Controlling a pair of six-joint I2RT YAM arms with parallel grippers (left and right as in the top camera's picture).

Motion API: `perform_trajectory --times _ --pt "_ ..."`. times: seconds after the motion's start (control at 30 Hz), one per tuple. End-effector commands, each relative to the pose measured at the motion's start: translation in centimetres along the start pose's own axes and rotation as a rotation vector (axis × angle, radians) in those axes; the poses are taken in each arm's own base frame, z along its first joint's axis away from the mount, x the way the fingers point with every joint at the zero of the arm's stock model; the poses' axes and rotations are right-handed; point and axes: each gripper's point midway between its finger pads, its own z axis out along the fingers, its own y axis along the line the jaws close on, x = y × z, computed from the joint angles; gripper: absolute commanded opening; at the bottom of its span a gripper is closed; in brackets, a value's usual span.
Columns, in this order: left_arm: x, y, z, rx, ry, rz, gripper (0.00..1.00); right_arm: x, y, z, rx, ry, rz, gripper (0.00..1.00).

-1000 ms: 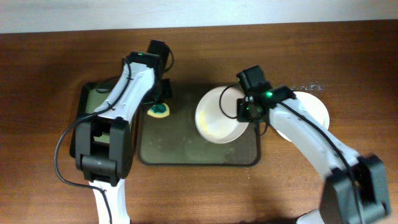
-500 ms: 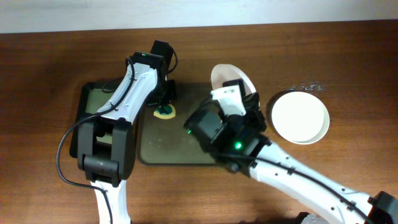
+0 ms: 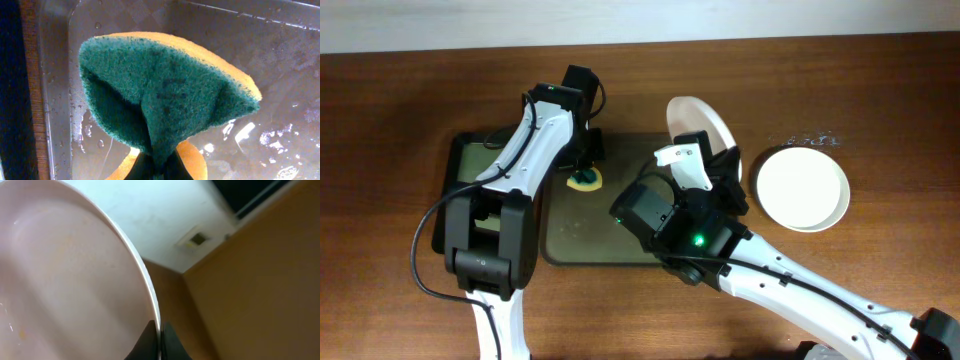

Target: Clean dirty plates on tray and stack at the side

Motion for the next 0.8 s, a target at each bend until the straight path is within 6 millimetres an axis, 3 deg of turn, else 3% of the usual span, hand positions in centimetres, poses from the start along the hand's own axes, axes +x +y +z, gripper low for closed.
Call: perform_trajectory --times 0.0,0.03,0.1,0.23,0.33,0.5,0.6,0.77 --pt "-0.8 -0.6 -2.3 0.033 -0.055 0.018 0.0 1.6 2.6 -0.1 -0.211 0.125 0.115 0.04" --pt "-0.8 -0.5 -2.3 0.031 -0.056 0.018 0.0 3.9 4.0 0.1 -0.307 0.26 0.188 0.04" --pt "-0.9 -0.5 -2.3 0.028 -0.058 0.032 0.0 6.2 5.0 0.2 -0.386 0.41 0.259 0.04" --pt "-0.8 -0.3 -2.4 0.023 -0.055 0.121 0.0 9.0 6.4 1.1 -0.552 0.666 0.36 0.04" --pt "-0.8 1.3 -3.3 -0.019 -0.05 0.133 0.0 9.6 7.0 1.4 -0.663 0.753 0.393 0.04" --pt "-2.3 6.2 -6.6 -0.095 -0.089 0.218 0.0 9.7 7.1 2.2 -0.806 0.836 0.477 0.04" --pt "-2.8 8.9 -6.7 -0.11 -0.079 0.309 0.0 9.8 6.9 2.5 -0.799 0.838 0.484 0.04" --pt "-3.3 12.4 -6.7 -0.122 -0.072 0.276 0.0 9.8 6.9 2.5 -0.799 0.838 0.484 0.04"
